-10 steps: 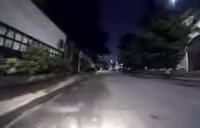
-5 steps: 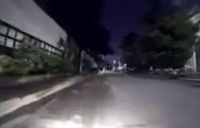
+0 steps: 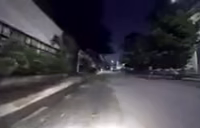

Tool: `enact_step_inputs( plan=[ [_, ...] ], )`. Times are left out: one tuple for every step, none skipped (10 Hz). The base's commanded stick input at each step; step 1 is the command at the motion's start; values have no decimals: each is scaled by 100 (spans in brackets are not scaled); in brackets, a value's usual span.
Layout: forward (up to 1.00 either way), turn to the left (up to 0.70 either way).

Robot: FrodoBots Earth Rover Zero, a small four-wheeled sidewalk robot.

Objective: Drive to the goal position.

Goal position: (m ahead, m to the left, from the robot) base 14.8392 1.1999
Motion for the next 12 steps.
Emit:
enact_step_inputs(
  plan=[
    [85, -32],
    [85, -32],
    [85, -14],
    [85, -4],
    [85, 2],
    [85, 2],
    [85, 2],
    [85, 2],
    [85, 2],
    [85, 2],
    [85, 2],
    [85, 2]
  ],
)
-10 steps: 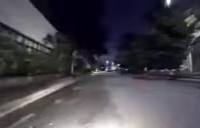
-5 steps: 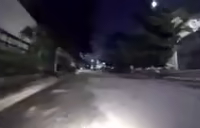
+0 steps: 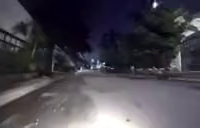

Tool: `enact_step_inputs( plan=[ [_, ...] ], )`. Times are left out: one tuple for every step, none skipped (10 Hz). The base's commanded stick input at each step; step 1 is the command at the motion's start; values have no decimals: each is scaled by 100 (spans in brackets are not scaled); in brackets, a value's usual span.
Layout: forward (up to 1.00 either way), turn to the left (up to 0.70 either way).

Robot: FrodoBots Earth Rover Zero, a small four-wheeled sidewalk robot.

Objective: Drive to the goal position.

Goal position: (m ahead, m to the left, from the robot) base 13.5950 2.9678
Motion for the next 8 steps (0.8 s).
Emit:
enact_step_inputs(
  plan=[
    [85, 2],
    [85, 2],
    [85, 2],
    [85, 2],
    [85, 2],
    [85, 2],
    [85, 2],
    [85, 2]
  ],
)
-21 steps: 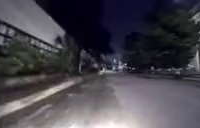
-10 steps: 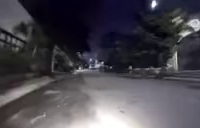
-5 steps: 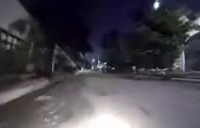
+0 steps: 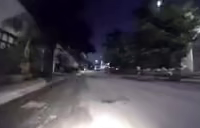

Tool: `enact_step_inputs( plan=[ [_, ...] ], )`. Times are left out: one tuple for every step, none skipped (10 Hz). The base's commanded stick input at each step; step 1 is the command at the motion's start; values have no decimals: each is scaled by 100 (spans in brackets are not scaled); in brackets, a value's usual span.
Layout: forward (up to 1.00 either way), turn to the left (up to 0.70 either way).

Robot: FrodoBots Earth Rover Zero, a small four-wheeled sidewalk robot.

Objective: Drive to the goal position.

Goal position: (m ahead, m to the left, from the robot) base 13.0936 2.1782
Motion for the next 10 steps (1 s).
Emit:
enact_step_inputs(
  plan=[
    [85, 2],
    [85, 2],
    [85, 2],
    [85, 2],
    [85, 2],
    [85, 2],
    [85, 2],
    [85, 2],
    [85, 2],
    [85, 2]
  ],
)
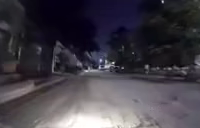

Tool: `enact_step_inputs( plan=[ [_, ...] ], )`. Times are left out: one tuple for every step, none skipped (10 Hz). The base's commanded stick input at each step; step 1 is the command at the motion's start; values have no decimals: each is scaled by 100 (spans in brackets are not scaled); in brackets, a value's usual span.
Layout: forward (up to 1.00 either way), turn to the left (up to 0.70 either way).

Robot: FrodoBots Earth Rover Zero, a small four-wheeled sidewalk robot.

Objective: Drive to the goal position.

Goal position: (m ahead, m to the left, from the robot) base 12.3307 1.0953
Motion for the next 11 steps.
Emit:
enact_step_inputs(
  plan=[
    [85, 2],
    [85, 2],
    [85, 2],
    [85, 2],
    [85, 2],
    [85, 2],
    [85, 2],
    [85, 2],
    [85, 2],
    [85, 2],
    [85, 2]
  ],
)
